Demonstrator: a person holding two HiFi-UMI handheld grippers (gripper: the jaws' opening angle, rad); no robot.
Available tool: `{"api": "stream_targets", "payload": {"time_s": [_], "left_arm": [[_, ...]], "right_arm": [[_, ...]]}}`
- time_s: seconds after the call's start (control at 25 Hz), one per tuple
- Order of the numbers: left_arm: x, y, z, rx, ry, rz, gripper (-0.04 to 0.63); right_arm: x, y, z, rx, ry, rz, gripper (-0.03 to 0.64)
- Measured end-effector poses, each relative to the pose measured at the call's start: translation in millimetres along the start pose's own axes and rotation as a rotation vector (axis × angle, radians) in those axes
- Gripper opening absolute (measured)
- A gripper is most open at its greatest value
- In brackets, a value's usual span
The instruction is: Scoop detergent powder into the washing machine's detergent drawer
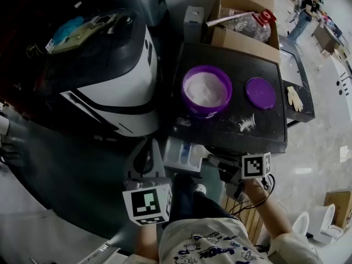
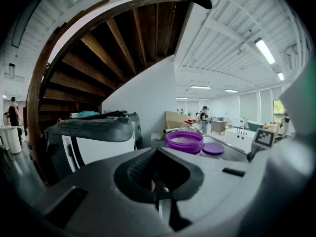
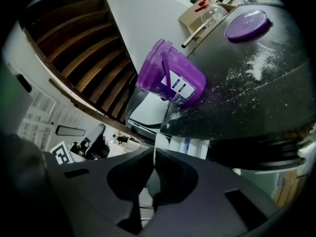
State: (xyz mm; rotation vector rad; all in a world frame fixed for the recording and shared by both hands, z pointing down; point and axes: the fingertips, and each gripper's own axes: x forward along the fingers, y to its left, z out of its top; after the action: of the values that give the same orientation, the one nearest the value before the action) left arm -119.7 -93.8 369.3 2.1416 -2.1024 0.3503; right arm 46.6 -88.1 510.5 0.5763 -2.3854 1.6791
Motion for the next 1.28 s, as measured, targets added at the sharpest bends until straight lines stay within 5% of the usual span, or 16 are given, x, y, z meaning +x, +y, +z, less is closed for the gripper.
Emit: {"api": "stream_targets", "payload": {"time_s": [0.6,1.28], "left_arm": [[5,-17,-23,-0.020,0.052,-0.017,0.002],[3,-15,-42,-0.028,0.082,-0.016,0.002]], "right_arm": [[16,-43,-15,-0.370,0.120,-0.241,0.021],[37,-54,-29,-0.964,0.275,-0.432,0.021]]}}
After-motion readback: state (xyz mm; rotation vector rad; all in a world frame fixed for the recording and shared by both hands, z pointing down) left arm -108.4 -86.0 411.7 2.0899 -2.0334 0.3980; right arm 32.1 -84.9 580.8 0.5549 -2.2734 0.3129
